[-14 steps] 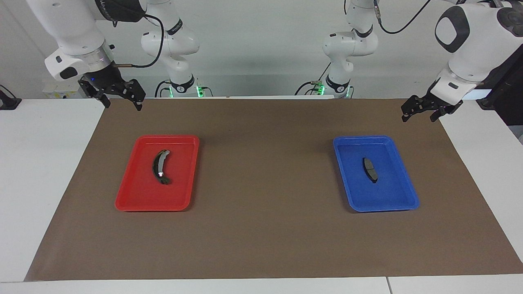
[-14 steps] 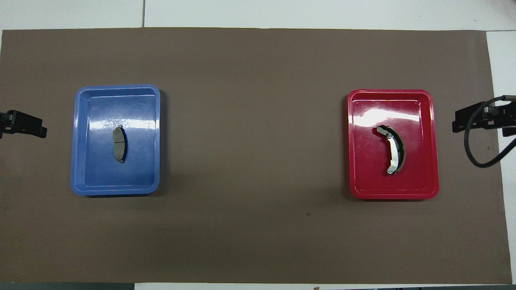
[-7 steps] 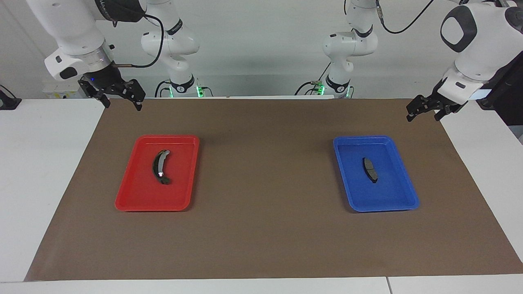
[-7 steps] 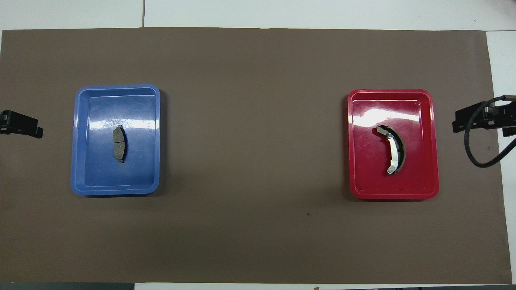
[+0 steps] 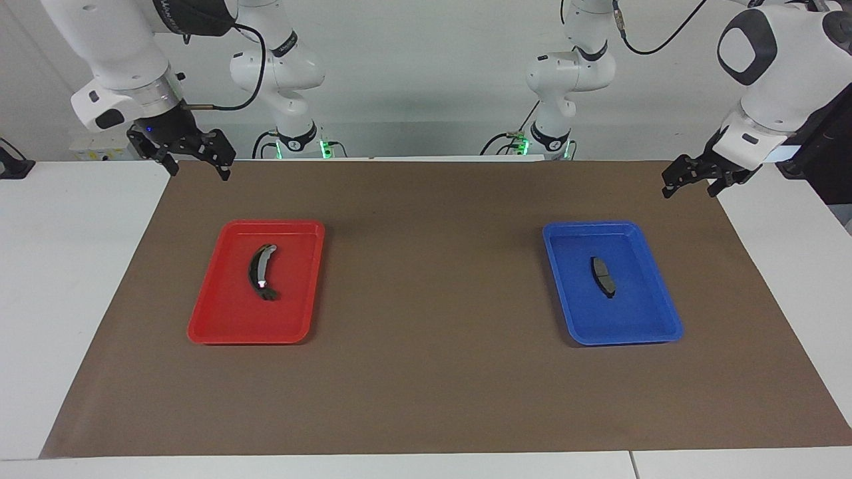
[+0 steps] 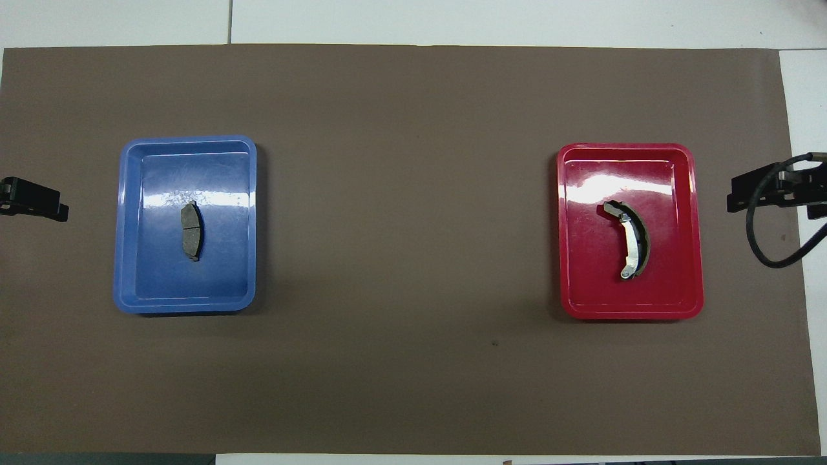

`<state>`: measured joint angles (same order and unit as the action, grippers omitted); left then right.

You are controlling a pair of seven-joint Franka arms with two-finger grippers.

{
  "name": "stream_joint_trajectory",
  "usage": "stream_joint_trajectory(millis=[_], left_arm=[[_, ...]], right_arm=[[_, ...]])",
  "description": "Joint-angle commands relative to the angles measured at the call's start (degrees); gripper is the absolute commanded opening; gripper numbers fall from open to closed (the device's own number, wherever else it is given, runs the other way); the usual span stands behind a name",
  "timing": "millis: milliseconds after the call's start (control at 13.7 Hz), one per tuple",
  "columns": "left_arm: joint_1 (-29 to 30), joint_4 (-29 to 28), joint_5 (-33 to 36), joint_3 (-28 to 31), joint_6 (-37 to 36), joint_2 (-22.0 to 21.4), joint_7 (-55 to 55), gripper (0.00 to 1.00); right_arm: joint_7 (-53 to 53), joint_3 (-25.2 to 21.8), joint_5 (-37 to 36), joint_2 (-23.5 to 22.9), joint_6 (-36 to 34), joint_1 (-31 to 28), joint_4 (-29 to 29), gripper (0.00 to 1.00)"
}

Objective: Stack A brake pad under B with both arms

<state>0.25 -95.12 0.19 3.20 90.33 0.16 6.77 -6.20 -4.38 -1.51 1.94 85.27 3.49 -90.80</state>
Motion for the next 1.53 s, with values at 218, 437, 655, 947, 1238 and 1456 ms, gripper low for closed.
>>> stream_joint_trajectory(millis=[218, 437, 655, 947, 1238, 1456], left_arm=[[-0.25, -1.74, -0.54, 0.32, 0.72, -1.56, 0.00, 1.00], [-0.51, -1.74, -0.54, 0.32, -0.33, -1.65, -0.18, 1.00], [-0.96, -2.18, -0.54, 0.32, 2.03, -1.65, 0.00, 0.99], [-0.96, -6.65, -0.54, 0.23, 10.02, -1.83, 0.17, 0.99], [-1.22, -14.82, -0.54, -0.12, 22.66, -1.30, 0.44, 0.99], [-2.80, -20.35, -0.54, -0.12, 31.63, 0.80, 0.18, 0.99]], right_arm=[[0.31, 0.16, -0.25, 0.35, -1.08, -0.50, 0.01, 1.00], [0.31, 0.16, -0.25, 0.35, -0.72, -0.42, 0.01, 1.00], [0.31, 0.16, -0.25, 0.35, -1.16, -0.50, 0.01, 1.00], [0.31, 0.16, -0.25, 0.35, -0.81, -0.50, 0.01, 1.00], [0.40, -0.01, -0.16, 0.52, -0.64, -0.59, -0.60, 1.00], [0.66, -0.10, -0.08, 4.03, 6.43, -0.59, -8.82, 1.00]])
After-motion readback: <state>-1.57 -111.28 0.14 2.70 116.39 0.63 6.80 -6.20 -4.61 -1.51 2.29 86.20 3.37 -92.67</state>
